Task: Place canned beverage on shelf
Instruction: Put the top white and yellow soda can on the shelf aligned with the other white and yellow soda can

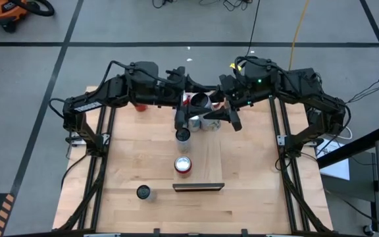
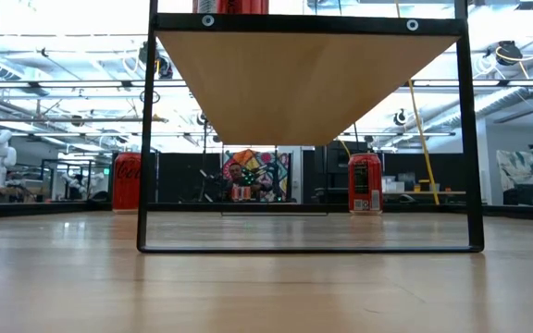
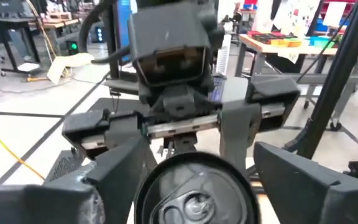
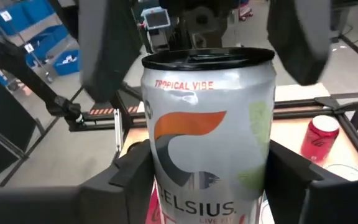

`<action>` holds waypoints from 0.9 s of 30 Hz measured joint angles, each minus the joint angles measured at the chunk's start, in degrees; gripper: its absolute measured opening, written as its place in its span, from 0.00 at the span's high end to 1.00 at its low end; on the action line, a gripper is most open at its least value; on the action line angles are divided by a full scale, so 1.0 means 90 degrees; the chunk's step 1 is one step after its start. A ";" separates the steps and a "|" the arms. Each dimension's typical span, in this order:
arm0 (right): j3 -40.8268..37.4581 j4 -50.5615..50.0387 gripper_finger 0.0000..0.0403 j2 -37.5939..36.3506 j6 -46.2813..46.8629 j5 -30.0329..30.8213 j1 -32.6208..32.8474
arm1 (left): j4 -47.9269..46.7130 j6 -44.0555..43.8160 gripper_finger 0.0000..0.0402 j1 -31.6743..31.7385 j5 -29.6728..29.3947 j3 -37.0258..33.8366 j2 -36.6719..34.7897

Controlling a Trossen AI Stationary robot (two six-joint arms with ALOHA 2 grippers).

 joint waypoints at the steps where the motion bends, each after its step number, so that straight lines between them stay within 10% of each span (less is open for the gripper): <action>1: -0.0001 -0.0005 0.48 -0.0014 0.0006 0.0000 -0.0019 | 0.0014 0.0000 0.22 0.0000 -0.0020 0.0000 -0.0005; 15: -0.1202 -0.0338 0.47 -0.1123 0.0521 -0.0199 0.0017 | -0.0177 -0.0341 0.04 0.0005 -0.0626 0.0071 -0.0533; 27: -0.5617 0.4602 0.47 -0.2679 0.1666 0.0263 0.0473 | -0.2649 -0.1851 0.04 -0.0251 -0.0759 0.0061 -0.0905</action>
